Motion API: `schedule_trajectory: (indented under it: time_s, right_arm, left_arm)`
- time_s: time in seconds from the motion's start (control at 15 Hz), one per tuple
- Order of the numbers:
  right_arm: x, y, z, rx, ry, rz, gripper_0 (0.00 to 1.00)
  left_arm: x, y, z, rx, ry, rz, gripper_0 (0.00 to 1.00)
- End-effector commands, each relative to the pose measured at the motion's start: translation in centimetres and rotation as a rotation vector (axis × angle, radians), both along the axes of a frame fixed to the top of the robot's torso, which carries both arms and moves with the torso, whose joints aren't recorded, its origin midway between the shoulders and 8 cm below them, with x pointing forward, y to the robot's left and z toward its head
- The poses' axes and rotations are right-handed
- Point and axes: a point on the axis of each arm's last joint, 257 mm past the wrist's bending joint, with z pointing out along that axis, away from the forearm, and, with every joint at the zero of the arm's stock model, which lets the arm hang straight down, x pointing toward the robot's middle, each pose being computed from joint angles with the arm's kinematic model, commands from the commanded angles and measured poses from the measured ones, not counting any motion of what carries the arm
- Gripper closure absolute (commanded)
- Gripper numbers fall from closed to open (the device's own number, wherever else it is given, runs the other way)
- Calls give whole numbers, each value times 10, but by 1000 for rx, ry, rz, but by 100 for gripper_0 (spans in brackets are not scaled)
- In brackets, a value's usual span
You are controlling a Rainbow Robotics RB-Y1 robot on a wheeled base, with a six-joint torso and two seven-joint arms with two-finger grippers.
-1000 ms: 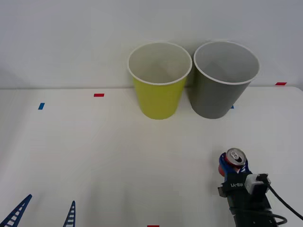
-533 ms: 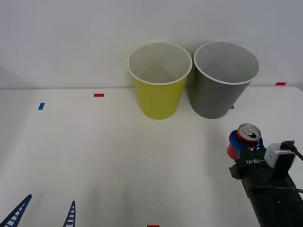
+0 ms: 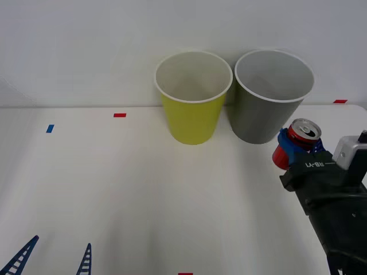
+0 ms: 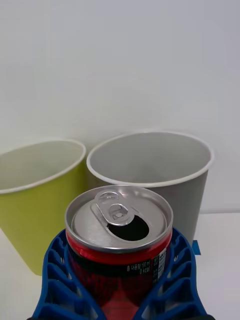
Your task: Put cans in the gray bin and PET bottles in the light green bin.
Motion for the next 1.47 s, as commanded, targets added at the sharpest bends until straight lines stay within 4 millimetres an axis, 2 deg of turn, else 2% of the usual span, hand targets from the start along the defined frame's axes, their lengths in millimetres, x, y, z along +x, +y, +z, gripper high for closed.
schedule_trajectory:
  time_s: [0.07,0.2,0.47,0.73,1.13,1.47]
  right_arm:
    - [2,4,26,20,15,-25,100]
    - [9,1,9,2,110,-69,100]
    - [19,8,28,74,90,-53,100]
    - [32,7,27,43,161,-79,100]
    - [52,12,88,-26,63,-79,100]
    - [63,9,122,-46,72,-98,100]
  left_arm:
    - [0,0,0,0,0,0,0]
    - [0,0,0,0,0,0,0]
    - [0,0,0,0,0,0,0]
    - [0,0,0,0,0,0,0]
    - [0,0,0,0,0,0,0]
    - [0,0,0,0,0,0,0]
